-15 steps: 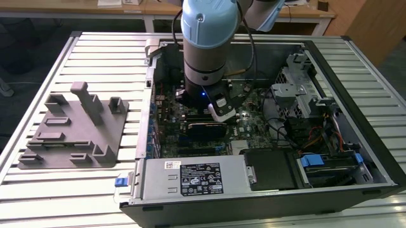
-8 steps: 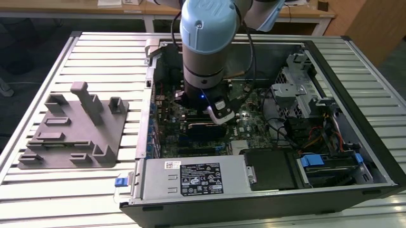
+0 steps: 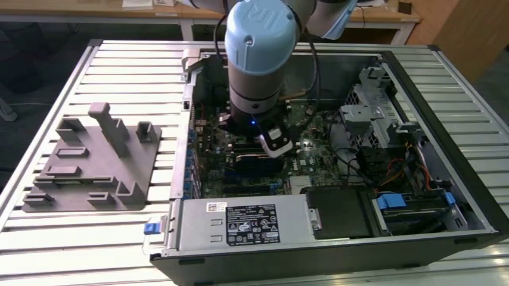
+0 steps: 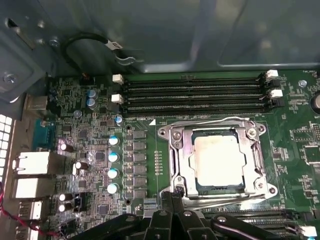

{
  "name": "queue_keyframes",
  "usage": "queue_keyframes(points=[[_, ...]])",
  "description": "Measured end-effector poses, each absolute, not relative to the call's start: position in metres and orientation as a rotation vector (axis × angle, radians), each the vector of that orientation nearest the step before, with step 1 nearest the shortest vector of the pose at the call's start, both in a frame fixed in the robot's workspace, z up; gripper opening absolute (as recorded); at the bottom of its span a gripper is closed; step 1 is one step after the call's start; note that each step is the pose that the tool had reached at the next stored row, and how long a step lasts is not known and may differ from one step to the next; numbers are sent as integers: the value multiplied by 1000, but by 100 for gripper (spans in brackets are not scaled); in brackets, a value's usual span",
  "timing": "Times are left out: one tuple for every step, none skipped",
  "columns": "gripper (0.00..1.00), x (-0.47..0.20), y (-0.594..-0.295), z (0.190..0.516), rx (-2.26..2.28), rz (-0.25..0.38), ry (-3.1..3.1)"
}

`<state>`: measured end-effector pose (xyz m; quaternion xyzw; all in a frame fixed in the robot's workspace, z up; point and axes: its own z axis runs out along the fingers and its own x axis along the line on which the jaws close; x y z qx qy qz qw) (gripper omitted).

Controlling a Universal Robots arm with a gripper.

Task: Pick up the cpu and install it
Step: 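Install the second cpu locking lever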

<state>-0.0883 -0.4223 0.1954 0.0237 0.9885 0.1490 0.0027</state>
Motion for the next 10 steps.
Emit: queue_keyframes(points=[[11, -89, -422, 195, 74, 470, 3100], [11, -89, -422, 194, 74, 474, 3099], [11, -89, -422, 194, 74, 480, 3099], [11, -89, -422, 194, 75, 487, 3098], [11, -90, -422, 193, 75, 495, 3096], [11, -90, -422, 193, 74, 504, 3095], [11, -90, -422, 193, 74, 509, 3094], [11, -90, -422, 193, 74, 515, 3093], [11, -90, -422, 193, 74, 519, 3093], [11, -90, -422, 193, 74, 522, 3092]])
